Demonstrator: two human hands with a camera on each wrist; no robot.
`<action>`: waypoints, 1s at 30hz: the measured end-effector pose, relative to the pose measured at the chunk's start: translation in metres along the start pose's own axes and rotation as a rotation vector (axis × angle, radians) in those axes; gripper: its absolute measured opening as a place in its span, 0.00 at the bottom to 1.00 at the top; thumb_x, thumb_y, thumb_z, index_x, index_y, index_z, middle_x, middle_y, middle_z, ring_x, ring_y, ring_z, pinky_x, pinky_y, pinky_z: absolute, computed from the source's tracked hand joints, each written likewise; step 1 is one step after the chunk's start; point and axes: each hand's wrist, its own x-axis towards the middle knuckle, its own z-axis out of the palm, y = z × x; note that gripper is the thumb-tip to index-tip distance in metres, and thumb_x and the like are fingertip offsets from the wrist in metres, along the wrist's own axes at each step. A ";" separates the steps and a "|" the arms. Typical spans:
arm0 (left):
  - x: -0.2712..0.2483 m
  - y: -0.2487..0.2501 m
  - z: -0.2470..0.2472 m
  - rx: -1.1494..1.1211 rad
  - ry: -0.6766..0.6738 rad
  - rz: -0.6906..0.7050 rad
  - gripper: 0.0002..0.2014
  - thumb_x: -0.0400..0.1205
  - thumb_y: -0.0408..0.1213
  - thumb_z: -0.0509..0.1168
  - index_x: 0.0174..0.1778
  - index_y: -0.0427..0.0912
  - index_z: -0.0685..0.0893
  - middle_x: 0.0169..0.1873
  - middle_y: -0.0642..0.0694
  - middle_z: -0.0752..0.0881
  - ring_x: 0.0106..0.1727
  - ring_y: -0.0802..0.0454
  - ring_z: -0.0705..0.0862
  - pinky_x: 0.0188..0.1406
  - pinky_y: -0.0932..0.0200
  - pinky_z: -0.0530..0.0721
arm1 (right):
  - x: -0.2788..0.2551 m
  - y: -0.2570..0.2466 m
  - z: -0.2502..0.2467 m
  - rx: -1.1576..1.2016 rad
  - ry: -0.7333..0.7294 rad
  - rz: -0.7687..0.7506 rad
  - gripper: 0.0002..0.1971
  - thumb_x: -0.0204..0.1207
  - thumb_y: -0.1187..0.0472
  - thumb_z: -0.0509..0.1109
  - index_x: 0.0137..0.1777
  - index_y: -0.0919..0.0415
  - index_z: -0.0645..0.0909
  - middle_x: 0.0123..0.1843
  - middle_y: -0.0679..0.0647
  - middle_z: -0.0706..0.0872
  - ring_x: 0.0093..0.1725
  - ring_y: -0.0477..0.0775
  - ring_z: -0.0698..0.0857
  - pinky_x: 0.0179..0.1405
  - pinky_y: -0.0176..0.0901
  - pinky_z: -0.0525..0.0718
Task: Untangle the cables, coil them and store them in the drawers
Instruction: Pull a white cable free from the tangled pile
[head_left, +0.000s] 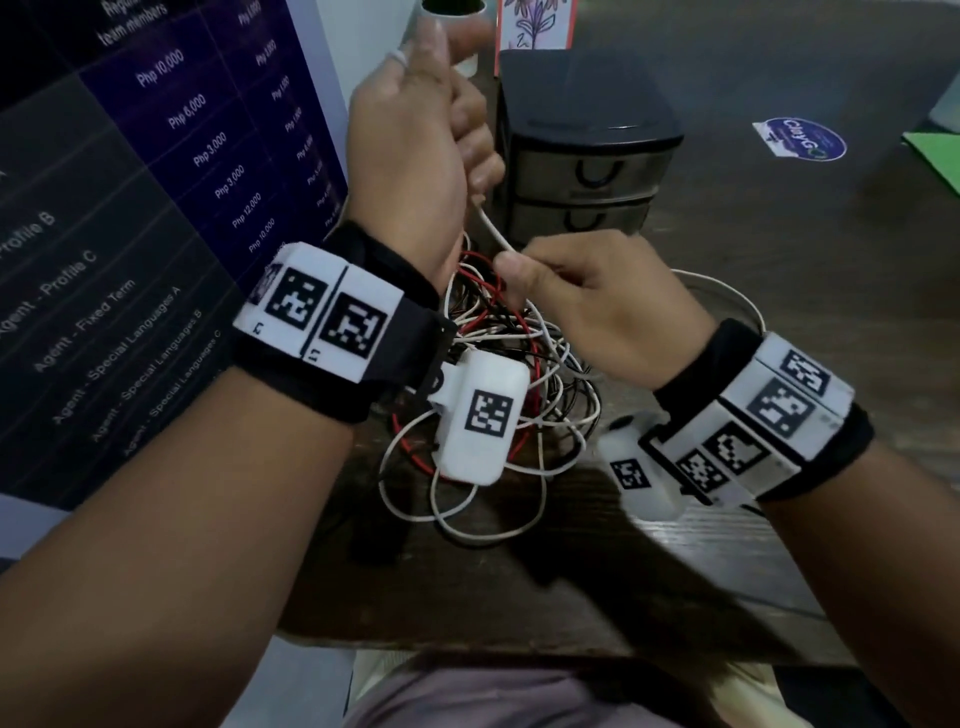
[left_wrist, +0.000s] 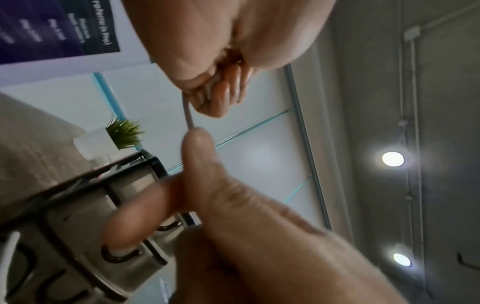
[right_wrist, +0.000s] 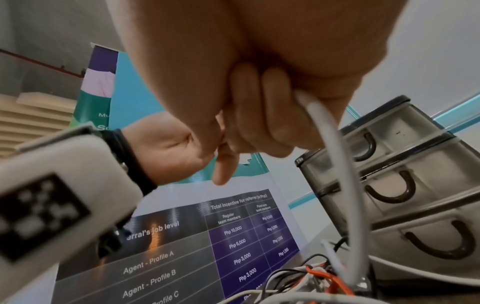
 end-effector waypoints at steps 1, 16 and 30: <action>0.001 -0.001 -0.001 0.059 0.011 0.032 0.17 0.93 0.39 0.45 0.58 0.36 0.78 0.24 0.54 0.66 0.23 0.60 0.62 0.22 0.62 0.64 | 0.000 -0.001 -0.002 -0.003 -0.008 0.012 0.21 0.85 0.42 0.61 0.37 0.54 0.85 0.24 0.41 0.79 0.28 0.42 0.78 0.28 0.32 0.70; 0.015 -0.008 -0.015 0.112 0.150 0.098 0.08 0.90 0.36 0.54 0.58 0.39 0.76 0.24 0.57 0.69 0.24 0.59 0.63 0.23 0.60 0.60 | -0.012 0.013 -0.020 0.274 0.092 0.105 0.11 0.80 0.52 0.73 0.42 0.57 0.88 0.24 0.46 0.80 0.24 0.39 0.72 0.27 0.33 0.70; -0.012 -0.025 -0.015 0.886 -0.342 0.057 0.30 0.89 0.54 0.51 0.31 0.34 0.78 0.29 0.49 0.78 0.32 0.57 0.77 0.39 0.52 0.75 | -0.005 -0.003 -0.039 0.281 0.057 -0.149 0.06 0.82 0.62 0.71 0.54 0.59 0.88 0.47 0.52 0.92 0.47 0.47 0.90 0.50 0.38 0.85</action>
